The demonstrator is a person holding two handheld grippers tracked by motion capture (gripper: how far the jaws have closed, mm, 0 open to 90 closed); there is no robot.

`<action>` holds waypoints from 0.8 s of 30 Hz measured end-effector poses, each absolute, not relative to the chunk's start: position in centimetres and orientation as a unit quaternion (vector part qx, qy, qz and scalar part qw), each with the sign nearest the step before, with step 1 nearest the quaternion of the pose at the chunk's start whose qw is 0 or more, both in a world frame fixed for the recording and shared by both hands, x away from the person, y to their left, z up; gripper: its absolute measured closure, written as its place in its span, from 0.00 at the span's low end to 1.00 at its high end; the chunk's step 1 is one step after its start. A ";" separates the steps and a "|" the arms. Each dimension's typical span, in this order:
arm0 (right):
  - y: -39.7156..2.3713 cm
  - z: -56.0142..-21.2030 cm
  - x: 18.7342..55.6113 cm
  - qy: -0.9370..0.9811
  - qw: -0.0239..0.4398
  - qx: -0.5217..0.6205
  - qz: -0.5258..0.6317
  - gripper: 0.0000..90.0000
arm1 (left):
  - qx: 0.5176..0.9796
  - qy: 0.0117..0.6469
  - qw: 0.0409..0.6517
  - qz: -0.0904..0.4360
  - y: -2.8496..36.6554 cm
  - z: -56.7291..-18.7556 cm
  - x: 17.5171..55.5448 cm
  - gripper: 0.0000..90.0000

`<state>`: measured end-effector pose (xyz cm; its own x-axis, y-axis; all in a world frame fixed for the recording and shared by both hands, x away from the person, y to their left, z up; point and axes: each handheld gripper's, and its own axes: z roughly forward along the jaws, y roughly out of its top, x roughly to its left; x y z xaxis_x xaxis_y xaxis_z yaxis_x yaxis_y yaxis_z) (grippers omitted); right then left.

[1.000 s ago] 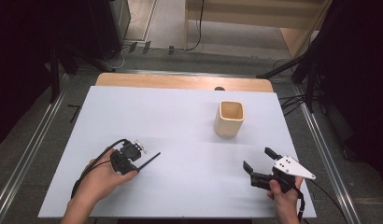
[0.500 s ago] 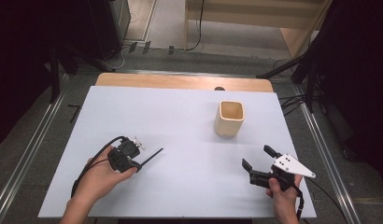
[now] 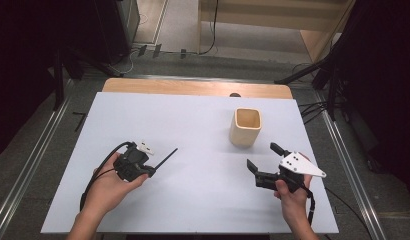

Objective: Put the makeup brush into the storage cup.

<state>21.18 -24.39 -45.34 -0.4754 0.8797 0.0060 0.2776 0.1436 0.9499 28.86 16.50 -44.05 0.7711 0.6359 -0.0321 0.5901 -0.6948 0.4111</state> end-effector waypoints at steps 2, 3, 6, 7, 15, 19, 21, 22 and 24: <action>-23.6 -44.9 21.5 0.696 0.296 0.410 0.510 0.08 | 0.917 0.334 0.212 0.060 16.4 -44.1 28.8 0.94; -23.4 -44.8 21.7 0.696 0.294 0.409 0.511 0.08 | 0.915 0.333 0.219 0.060 16.4 -44.1 28.8 0.94; -22.0 -44.5 22.2 0.700 0.287 0.402 0.516 0.08 | 0.914 0.332 0.226 0.064 16.2 -44.2 28.9 0.94; -21.7 -44.4 22.3 0.701 0.285 0.400 0.516 0.08 | 0.912 0.332 0.231 0.064 16.1 -44.2 28.8 0.94; -19.5 -43.7 23.3 0.707 0.273 0.387 0.525 0.08 | 0.901 0.330 0.272 0.071 15.7 -44.1 28.7 0.93; -18.8 -43.4 23.7 0.710 0.272 0.382 0.526 0.08 | 0.897 0.326 0.288 0.075 15.4 -44.0 28.6 0.94; -18.4 -43.2 24.0 0.709 0.270 0.380 0.529 0.08 | 0.893 0.327 0.301 0.076 15.3 -43.8 28.5 0.94; -18.2 -43.2 24.1 0.709 0.269 0.379 0.531 0.08 | 0.891 0.325 0.309 0.075 15.3 -43.8 28.5 0.94; -17.8 -43.1 24.3 0.708 0.266 0.377 0.535 0.08 | 0.887 0.323 0.321 0.078 15.3 -43.6 28.5 0.94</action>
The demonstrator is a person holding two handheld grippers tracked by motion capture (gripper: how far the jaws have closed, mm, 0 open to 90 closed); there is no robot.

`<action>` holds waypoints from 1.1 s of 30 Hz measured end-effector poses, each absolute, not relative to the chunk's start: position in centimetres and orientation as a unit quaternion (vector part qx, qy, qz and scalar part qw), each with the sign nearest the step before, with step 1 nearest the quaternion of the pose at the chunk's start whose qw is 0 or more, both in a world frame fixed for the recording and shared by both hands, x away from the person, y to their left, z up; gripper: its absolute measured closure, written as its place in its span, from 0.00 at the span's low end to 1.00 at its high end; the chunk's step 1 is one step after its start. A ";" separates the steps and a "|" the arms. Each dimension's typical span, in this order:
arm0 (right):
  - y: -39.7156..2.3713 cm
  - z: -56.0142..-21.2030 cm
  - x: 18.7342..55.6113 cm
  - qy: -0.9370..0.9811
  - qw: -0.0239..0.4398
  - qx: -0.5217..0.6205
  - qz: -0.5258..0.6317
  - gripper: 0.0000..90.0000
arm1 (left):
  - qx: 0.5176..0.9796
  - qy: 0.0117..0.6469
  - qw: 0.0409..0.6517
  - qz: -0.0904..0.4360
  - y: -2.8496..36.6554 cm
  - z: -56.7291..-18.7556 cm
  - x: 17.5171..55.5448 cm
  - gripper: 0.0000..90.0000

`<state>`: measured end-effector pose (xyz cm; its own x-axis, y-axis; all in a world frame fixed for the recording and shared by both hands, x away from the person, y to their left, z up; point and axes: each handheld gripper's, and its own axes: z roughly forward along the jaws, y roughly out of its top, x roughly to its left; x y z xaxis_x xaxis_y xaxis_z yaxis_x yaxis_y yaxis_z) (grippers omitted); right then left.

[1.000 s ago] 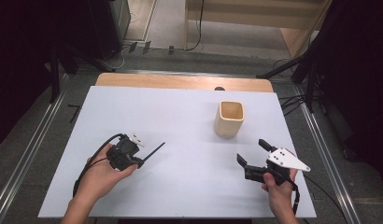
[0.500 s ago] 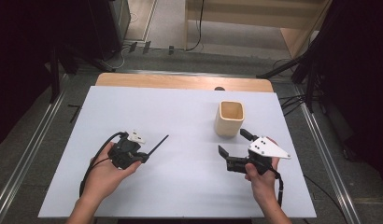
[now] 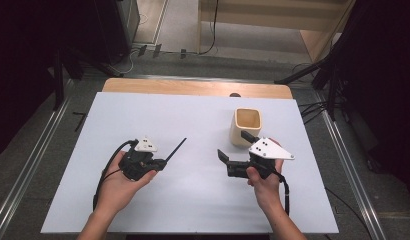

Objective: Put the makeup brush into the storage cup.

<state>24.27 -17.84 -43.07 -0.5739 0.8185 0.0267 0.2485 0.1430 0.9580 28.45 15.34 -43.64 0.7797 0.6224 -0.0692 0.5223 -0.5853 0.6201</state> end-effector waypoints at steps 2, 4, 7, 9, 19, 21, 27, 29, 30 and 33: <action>-17.4 -43.2 24.4 0.705 0.262 0.376 0.541 0.08 | 0.883 0.320 0.334 0.079 15.3 -43.6 28.3 0.94; -17.2 -43.4 24.4 0.699 0.253 0.384 0.547 0.09 | 0.876 0.315 0.357 0.075 15.2 -43.5 28.2 0.94; -16.9 -43.6 24.4 0.700 0.244 0.389 0.547 0.12 | 0.870 0.314 0.371 0.078 15.0 -43.4 28.1 0.94; -16.5 -43.7 24.2 0.696 0.234 0.394 0.552 0.15 | 0.868 0.309 0.380 0.084 14.7 -43.2 27.9 0.94; -14.0 -44.1 23.7 0.705 0.207 0.408 0.542 0.19 | 0.839 0.306 0.443 0.075 14.0 -43.6 27.5 0.94; -13.8 -44.1 23.6 0.700 0.204 0.412 0.547 0.24 | 0.835 0.305 0.453 0.072 13.8 -43.7 27.4 0.94; -13.5 -43.9 23.3 0.675 0.191 0.434 0.565 0.35 | 0.827 0.302 0.469 0.077 12.8 -43.9 26.9 0.94; -13.3 -43.7 23.2 0.665 0.185 0.441 0.573 0.41 | 0.822 0.303 0.476 0.078 12.4 -44.0 26.8 0.94; -13.2 -43.7 23.2 0.664 0.188 0.441 0.574 0.43 | 0.821 0.302 0.478 0.077 12.3 -44.1 26.7 0.94; -13.1 -43.6 23.1 0.660 0.187 0.443 0.578 0.46 | 0.814 0.303 0.489 0.079 12.0 -44.2 26.5 0.94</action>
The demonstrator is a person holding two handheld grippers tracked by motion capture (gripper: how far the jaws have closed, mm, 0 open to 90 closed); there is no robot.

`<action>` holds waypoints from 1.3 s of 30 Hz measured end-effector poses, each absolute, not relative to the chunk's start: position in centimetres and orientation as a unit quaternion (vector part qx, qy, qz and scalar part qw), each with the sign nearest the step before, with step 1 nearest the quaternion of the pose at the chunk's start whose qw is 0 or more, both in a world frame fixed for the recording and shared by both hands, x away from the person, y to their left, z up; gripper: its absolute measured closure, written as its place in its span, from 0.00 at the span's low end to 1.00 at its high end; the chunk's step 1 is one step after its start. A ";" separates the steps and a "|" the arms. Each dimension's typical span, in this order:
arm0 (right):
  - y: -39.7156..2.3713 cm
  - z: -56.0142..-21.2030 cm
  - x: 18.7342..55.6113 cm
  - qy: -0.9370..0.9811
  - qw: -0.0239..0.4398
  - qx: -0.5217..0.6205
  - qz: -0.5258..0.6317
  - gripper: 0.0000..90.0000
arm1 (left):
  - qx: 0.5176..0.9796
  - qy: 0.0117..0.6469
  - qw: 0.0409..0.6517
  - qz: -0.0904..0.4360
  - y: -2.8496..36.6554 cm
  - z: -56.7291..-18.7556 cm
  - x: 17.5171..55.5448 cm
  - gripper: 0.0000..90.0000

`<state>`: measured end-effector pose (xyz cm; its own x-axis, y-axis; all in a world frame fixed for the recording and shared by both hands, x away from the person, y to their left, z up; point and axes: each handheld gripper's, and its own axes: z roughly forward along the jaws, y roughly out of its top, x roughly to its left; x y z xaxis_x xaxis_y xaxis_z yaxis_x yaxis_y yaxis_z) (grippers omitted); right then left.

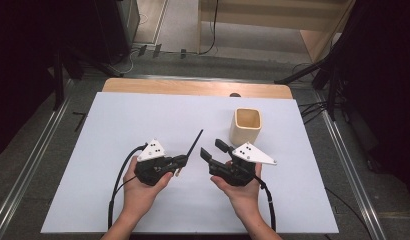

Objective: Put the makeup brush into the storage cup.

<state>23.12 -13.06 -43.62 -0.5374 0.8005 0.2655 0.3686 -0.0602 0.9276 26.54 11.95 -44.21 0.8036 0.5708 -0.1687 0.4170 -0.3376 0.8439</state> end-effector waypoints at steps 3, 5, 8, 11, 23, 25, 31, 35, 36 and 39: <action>-12.9 -43.6 23.2 0.652 0.178 0.446 0.586 0.53 | 0.807 0.304 0.500 0.083 11.7 -44.2 26.3 0.94; -12.9 -43.7 23.2 0.647 0.170 0.449 0.593 0.57 | 0.804 0.302 0.505 0.086 11.5 -44.3 26.1 0.94; -12.6 -43.9 23.2 0.643 0.157 0.452 0.598 0.61 | 0.801 0.303 0.507 0.099 11.1 -44.6 25.8 0.94; -12.3 -43.9 23.1 0.640 0.156 0.456 0.598 0.66 | 0.797 0.305 0.510 0.105 10.8 -44.8 25.7 0.94; -12.4 -44.4 23.4 0.618 0.109 0.498 0.598 0.73 | 0.788 0.295 0.525 0.128 9.7 -45.2 24.7 0.94; -12.3 -44.3 23.5 0.617 0.106 0.503 0.596 0.74 | 0.785 0.298 0.527 0.127 9.7 -45.3 24.7 0.94; -12.1 -44.5 23.6 0.615 0.091 0.507 0.597 0.77 | 0.785 0.292 0.530 0.131 9.4 -45.3 24.3 0.94; -12.0 -44.5 23.6 0.610 0.084 0.508 0.602 0.79 | 0.787 0.290 0.530 0.129 9.0 -45.5 24.2 0.94; -12.0 -44.6 23.6 0.610 0.082 0.508 0.603 0.79 | 0.786 0.289 0.531 0.128 9.0 -45.5 24.2 0.94; -12.0 -44.7 23.6 0.610 0.079 0.509 0.602 0.81 | 0.786 0.287 0.532 0.131 8.9 -45.5 24.1 0.94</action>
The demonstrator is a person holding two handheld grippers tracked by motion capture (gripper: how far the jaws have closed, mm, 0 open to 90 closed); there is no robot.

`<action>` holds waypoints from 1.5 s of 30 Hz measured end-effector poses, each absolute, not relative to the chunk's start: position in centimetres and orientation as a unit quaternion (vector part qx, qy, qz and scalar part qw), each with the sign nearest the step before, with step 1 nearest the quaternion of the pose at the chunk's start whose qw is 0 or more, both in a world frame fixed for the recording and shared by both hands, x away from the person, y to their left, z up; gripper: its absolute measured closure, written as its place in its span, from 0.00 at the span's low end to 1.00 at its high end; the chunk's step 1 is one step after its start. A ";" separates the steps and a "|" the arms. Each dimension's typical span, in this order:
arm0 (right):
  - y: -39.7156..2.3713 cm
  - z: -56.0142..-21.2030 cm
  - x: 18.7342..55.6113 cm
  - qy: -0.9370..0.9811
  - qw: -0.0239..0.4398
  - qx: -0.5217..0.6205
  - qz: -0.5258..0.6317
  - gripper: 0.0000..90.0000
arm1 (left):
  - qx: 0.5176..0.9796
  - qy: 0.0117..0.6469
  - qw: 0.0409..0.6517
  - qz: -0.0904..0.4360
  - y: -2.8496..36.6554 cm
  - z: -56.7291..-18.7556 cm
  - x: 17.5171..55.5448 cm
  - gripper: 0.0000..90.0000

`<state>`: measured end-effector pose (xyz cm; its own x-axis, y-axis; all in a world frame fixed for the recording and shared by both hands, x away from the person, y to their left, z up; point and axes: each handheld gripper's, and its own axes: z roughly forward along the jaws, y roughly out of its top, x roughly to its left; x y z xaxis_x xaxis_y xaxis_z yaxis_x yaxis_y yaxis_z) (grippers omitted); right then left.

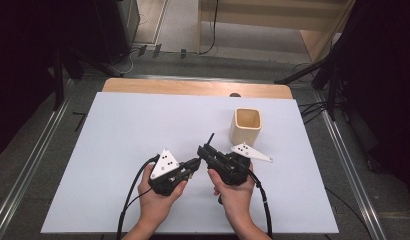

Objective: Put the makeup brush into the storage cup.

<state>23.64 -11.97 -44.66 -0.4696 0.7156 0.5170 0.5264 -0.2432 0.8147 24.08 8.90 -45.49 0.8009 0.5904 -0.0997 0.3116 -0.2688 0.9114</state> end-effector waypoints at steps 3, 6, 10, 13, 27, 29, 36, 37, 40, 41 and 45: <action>-11.9 -44.8 23.6 0.610 0.073 0.510 0.603 0.82 | 0.784 0.287 0.535 0.132 8.9 -45.4 24.0 0.94; -11.9 -44.8 23.7 0.609 0.067 0.511 0.603 0.82 | 0.783 0.287 0.536 0.133 8.8 -45.5 24.0 0.94; -11.9 -45.0 23.8 0.607 0.060 0.515 0.603 0.83 | 0.783 0.284 0.537 0.134 8.8 -45.4 23.9 0.94; -12.0 -45.1 23.8 0.606 0.058 0.515 0.604 0.84 | 0.784 0.284 0.535 0.135 8.8 -45.4 24.0 0.94; -12.1 -45.3 24.0 0.602 0.050 0.517 0.607 0.90 | 0.785 0.282 0.535 0.135 8.7 -45.5 23.9 0.94; -12.1 -45.4 24.0 0.602 0.049 0.517 0.606 0.91 | 0.784 0.283 0.536 0.134 8.7 -45.6 23.9 0.94; -12.2 -45.5 24.1 0.601 0.040 0.517 0.608 0.94 | 0.784 0.285 0.539 0.118 8.8 -45.7 24.2 0.91; -12.2 -45.5 24.1 0.601 0.039 0.518 0.608 0.94 | 0.782 0.285 0.541 0.118 8.8 -45.7 24.2 0.85; -12.4 -45.6 24.1 0.599 0.041 0.520 0.607 0.94 | 0.783 0.283 0.543 0.114 8.9 -45.7 24.3 0.76; -12.5 -45.6 24.2 0.600 0.048 0.519 0.607 0.94 | 0.783 0.281 0.543 0.114 8.9 -45.7 24.3 0.76; -12.9 -45.5 24.2 0.602 0.066 0.517 0.605 0.94 | 0.786 0.277 0.541 0.110 9.3 -45.6 24.3 0.75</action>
<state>24.19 -12.85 -45.46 -0.4562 0.7026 0.5461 0.5426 -0.2667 0.7965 24.34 9.25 -45.61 0.8224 0.5547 -0.1266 0.3161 -0.2603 0.9123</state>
